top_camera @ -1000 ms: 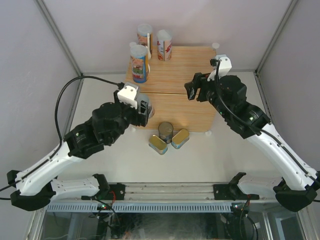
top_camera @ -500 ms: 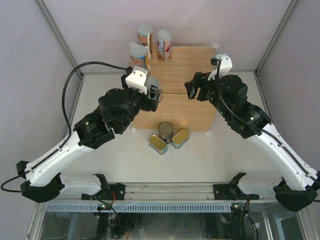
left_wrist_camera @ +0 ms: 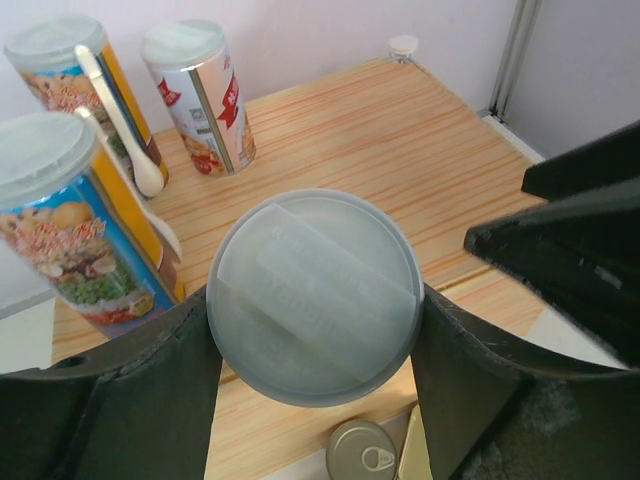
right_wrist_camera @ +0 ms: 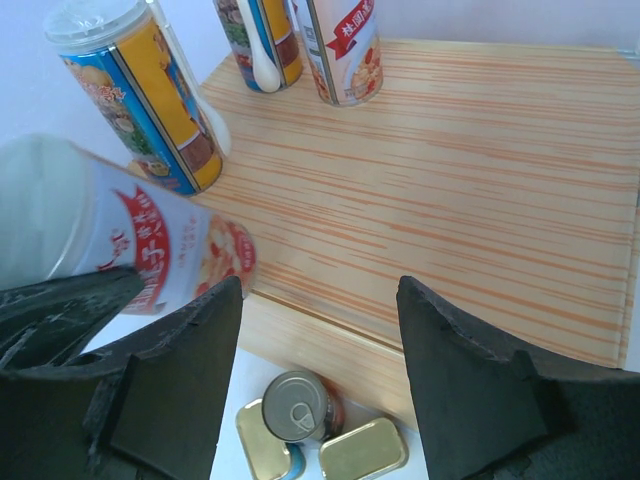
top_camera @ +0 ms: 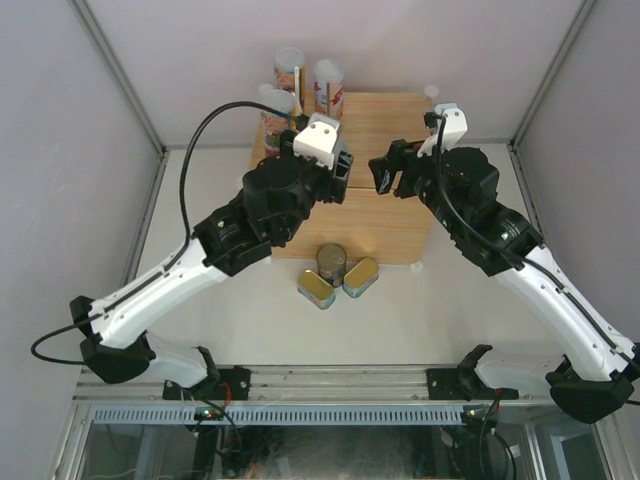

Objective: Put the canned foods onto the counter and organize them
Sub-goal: Place the canned food on the counter.

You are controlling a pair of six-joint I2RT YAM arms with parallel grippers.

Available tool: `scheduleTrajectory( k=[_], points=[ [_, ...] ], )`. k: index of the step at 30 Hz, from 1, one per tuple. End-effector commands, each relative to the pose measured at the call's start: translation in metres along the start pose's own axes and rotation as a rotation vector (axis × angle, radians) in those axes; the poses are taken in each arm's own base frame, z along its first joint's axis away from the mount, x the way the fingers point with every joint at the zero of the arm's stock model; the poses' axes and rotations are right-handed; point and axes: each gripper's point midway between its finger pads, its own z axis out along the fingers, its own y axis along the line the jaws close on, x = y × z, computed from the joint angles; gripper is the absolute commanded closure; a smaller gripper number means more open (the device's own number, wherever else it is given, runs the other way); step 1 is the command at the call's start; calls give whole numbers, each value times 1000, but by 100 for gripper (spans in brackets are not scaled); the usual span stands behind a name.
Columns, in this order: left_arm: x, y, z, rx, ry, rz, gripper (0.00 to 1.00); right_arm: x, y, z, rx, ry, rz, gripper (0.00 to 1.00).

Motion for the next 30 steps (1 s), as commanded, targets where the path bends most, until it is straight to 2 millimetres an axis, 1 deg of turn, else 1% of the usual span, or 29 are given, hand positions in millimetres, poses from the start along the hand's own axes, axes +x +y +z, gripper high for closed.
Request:
scheduleTrajectory(
  k=[1, 5, 6, 7, 10, 15, 17, 22, 30],
  points=[
    [-89, 19, -5, -38, -204, -151, 100, -31, 6, -1, -33, -88, 8, 36],
    [-98, 19, 6, -25, -180, -174, 100, -34, 3, 1, -35, -97, 15, 36],
    [-107, 21, 6, -26, -183, -182, 100, -34, 3, 2, -37, -96, 17, 36],
    [-111, 22, 8, -24, -176, -188, 100, -34, 3, 3, -37, -97, 18, 36],
    [-111, 20, 18, -13, -140, -210, 100, -35, 2, 4, -42, -99, 24, 36],
    [-105, 23, 27, -9, -83, -255, 100, -36, 3, 6, -50, -102, 29, 36],
    [-99, 25, 30, -14, -56, -259, 100, -35, 4, 8, -54, -100, 30, 36],
    [-86, 24, 37, -15, -14, -250, 100, -35, 6, 12, -61, -99, 39, 36],
    [-72, 24, 50, -36, 20, -229, 100, -32, 12, 18, -80, -86, 46, 36]
  ],
)
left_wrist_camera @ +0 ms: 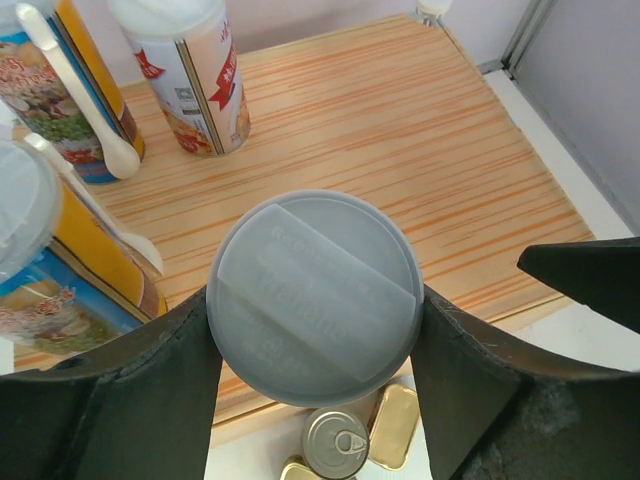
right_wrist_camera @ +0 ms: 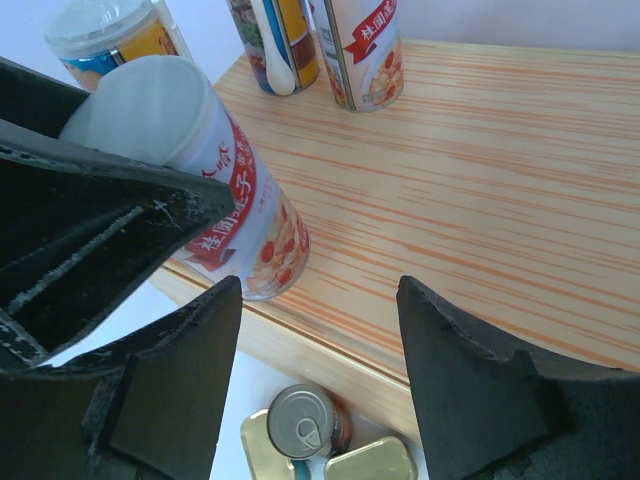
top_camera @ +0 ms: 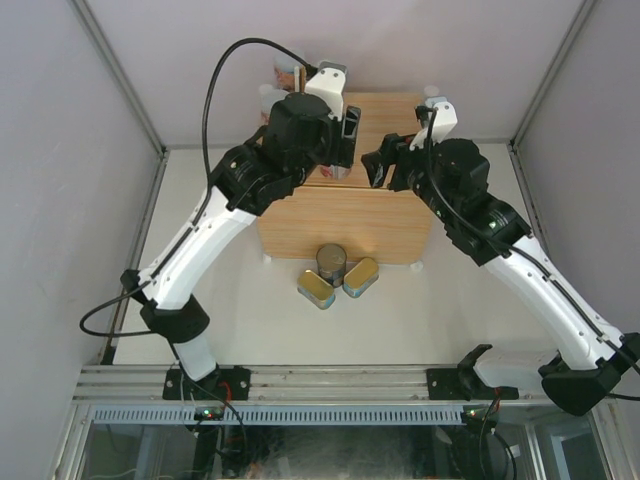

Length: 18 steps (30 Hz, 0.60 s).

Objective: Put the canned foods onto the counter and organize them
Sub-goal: Place the canned food on the counter.

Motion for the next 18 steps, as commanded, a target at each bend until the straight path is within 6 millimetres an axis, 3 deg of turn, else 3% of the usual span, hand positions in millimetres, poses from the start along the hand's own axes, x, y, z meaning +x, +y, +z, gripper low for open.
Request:
scheduleTrajectory(
  k=[1, 18],
  points=[
    [-63, 5, -20, 20, -191, -112, 100, -33, 12, -4, -44, -88, 32, 36],
    [-58, 17, 7, -15, -183, -114, 100, -19, 14, 9, -61, -57, 27, 36]
  ],
)
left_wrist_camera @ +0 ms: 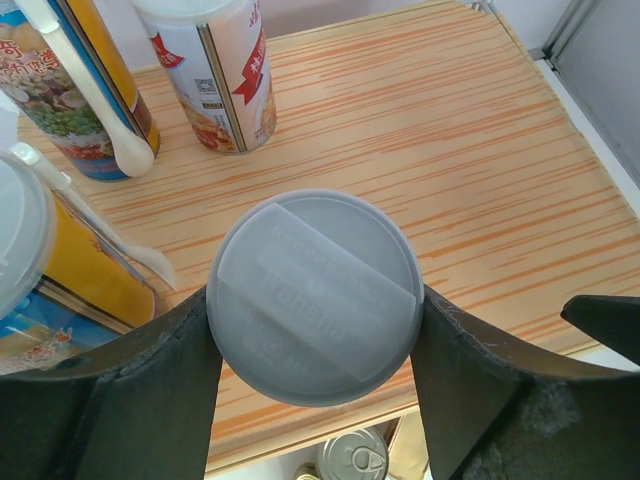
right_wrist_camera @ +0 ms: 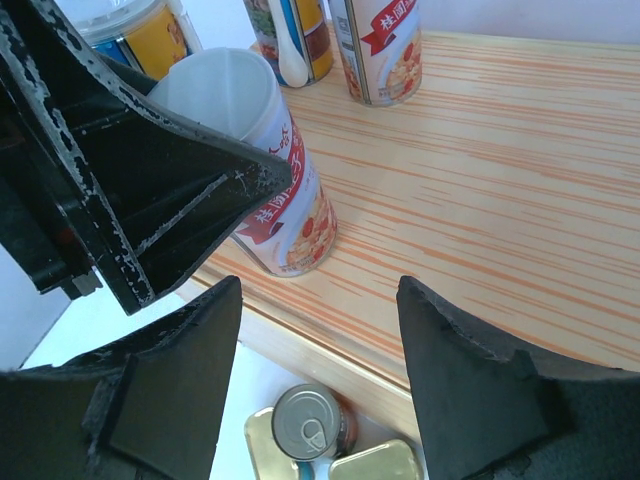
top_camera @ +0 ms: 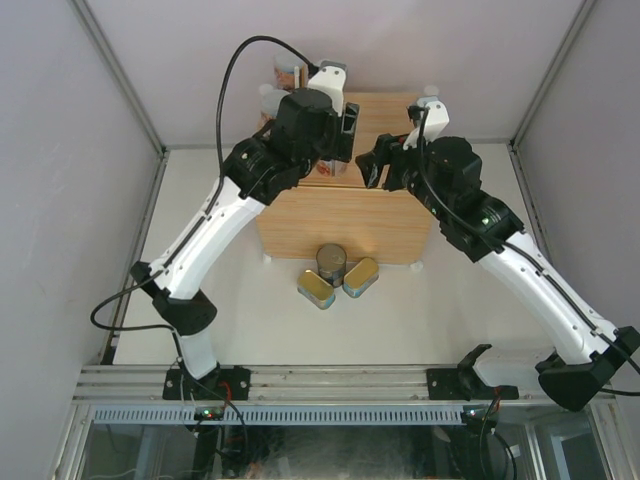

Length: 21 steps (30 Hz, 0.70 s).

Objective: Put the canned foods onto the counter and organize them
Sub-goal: Place the canned food on the counter.

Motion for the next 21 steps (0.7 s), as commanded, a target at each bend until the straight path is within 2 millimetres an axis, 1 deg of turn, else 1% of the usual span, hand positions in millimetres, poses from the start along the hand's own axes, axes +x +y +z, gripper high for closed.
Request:
scheduleTrajectory(
  k=[1, 5, 6, 11, 13, 14, 21],
  points=[
    [-74, 6, -25, 33, -222, -126, 100, -26, 8, 1, -33, -76, 28, 36],
    [-72, 7, -23, 35, -215, -127, 99, -23, 8, 5, -35, -68, 28, 36],
    [-72, 8, -22, 35, -215, -129, 97, -22, 8, 5, -35, -67, 27, 36],
    [-70, 8, -19, 40, -211, -138, 85, -22, 8, 6, -34, -64, 29, 36],
    [-70, 8, -18, 37, -209, -140, 74, -21, 8, 7, -35, -63, 30, 36],
    [-69, 9, -18, 33, -208, -141, 70, -21, 8, 7, -36, -62, 30, 36],
    [-68, 12, -16, 18, -209, -146, 53, -18, 9, 9, -39, -52, 30, 36]
  ],
)
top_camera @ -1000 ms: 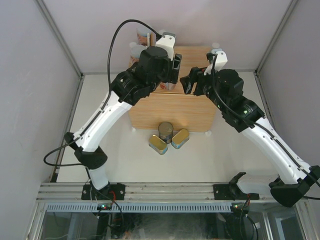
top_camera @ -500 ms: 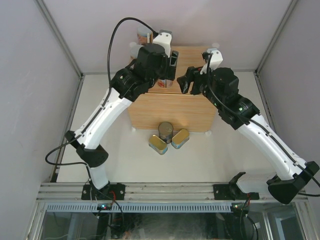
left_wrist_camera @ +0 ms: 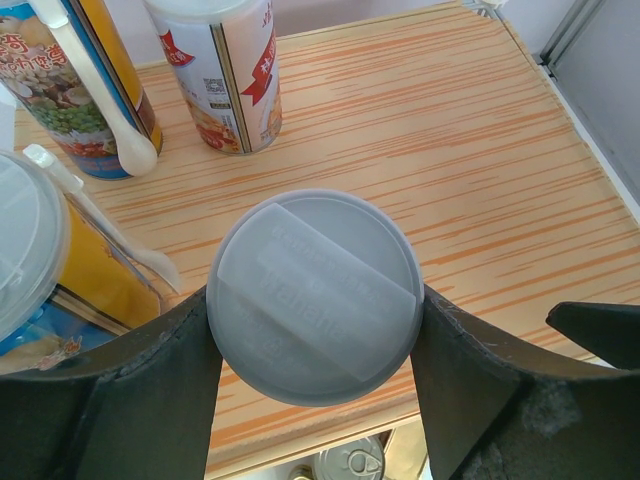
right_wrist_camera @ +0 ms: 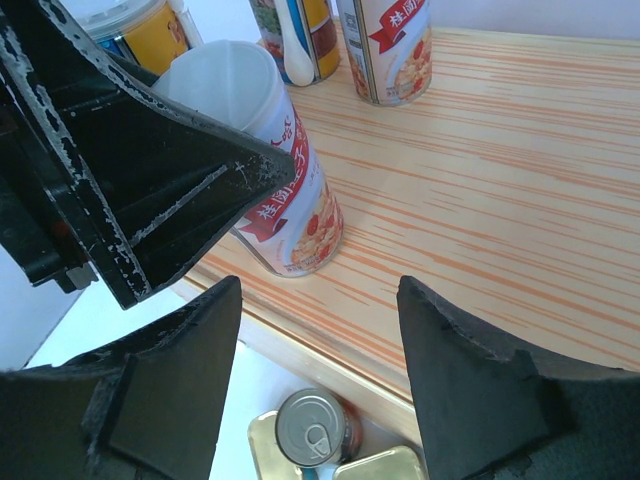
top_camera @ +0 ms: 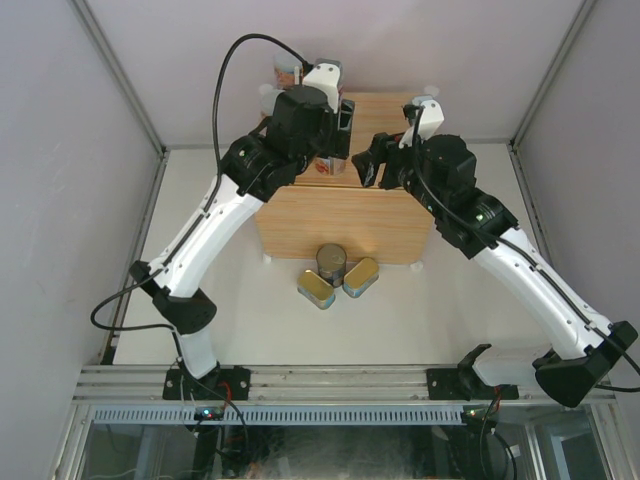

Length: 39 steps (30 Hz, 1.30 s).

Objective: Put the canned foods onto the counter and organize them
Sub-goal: Place the canned food on the counter.

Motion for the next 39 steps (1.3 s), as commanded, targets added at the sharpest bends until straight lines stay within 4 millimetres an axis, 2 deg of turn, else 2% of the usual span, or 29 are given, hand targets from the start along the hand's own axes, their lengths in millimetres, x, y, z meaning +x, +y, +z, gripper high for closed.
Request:
scheduleTrajectory(
  k=[1, 20, 28, 39],
  points=[
    [-68, 2, -21, 24, -214, -114, 52, -23, 6, -2, -24, -64, 22, 36],
    [-67, 8, -15, -7, -216, -126, 18, -20, 4, 0, -17, -51, 14, 36],
    [-68, 5, -15, 6, -223, -140, 17, -20, 2, 0, -7, -50, 10, 36],
    [-80, 18, -47, 4, -273, -154, 16, -17, 1, -1, 6, -35, 5, 36]
  ],
)
